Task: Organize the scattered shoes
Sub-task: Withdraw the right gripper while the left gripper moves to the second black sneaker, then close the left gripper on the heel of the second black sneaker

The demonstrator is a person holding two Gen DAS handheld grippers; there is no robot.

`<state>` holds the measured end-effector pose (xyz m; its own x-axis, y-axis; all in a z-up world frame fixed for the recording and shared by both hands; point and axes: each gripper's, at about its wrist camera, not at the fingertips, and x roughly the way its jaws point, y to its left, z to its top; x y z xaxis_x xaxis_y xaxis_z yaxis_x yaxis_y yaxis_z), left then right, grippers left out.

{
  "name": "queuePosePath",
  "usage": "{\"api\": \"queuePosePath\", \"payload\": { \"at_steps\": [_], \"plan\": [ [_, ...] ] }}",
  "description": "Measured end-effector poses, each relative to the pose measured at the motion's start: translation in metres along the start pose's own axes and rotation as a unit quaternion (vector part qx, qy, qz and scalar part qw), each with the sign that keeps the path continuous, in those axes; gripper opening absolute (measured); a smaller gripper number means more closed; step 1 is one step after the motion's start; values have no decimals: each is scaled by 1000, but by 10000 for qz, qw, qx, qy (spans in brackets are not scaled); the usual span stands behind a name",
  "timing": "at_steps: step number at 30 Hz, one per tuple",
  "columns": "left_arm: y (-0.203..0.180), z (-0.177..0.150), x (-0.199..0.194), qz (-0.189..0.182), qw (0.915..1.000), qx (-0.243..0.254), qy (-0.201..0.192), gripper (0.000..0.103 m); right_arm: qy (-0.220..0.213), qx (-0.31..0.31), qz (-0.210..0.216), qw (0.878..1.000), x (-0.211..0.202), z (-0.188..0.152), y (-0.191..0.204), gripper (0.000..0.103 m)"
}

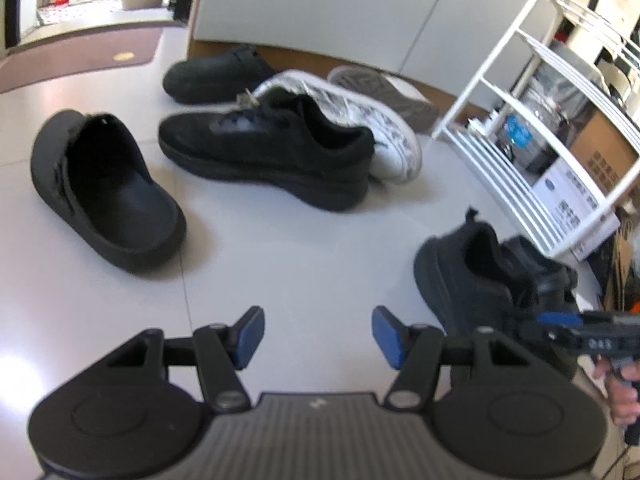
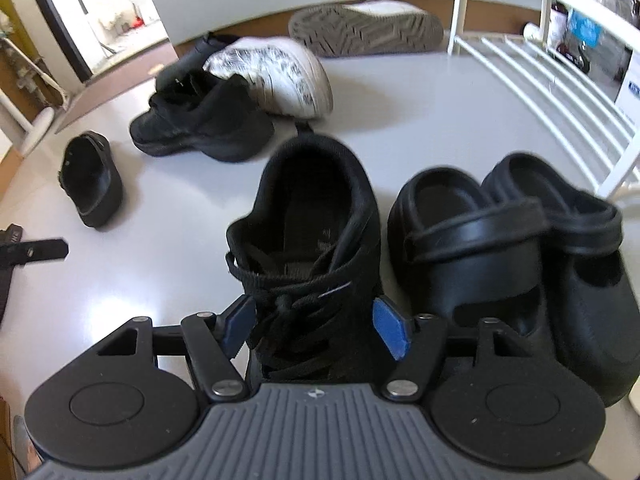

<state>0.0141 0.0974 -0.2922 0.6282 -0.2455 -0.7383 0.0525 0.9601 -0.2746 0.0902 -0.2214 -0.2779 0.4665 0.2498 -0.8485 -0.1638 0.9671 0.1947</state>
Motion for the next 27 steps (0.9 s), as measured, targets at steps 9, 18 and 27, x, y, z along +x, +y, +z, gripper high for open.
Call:
{"api": "queuePosePath", "payload": {
  "at_steps": [9, 18, 27],
  "plan": [
    [2, 41, 0, 223, 9980, -136, -569, 65, 16, -194, 408, 9990, -18, 3, -12, 66],
    [-5, 96, 17, 385, 9945, 429, -873, 66, 124, -221, 753, 9968, -22, -7, -18, 62],
    [12, 144, 52, 389, 9946, -437, -856, 67, 107, -232, 810, 9964, -23, -7, -15, 62]
  ]
}}
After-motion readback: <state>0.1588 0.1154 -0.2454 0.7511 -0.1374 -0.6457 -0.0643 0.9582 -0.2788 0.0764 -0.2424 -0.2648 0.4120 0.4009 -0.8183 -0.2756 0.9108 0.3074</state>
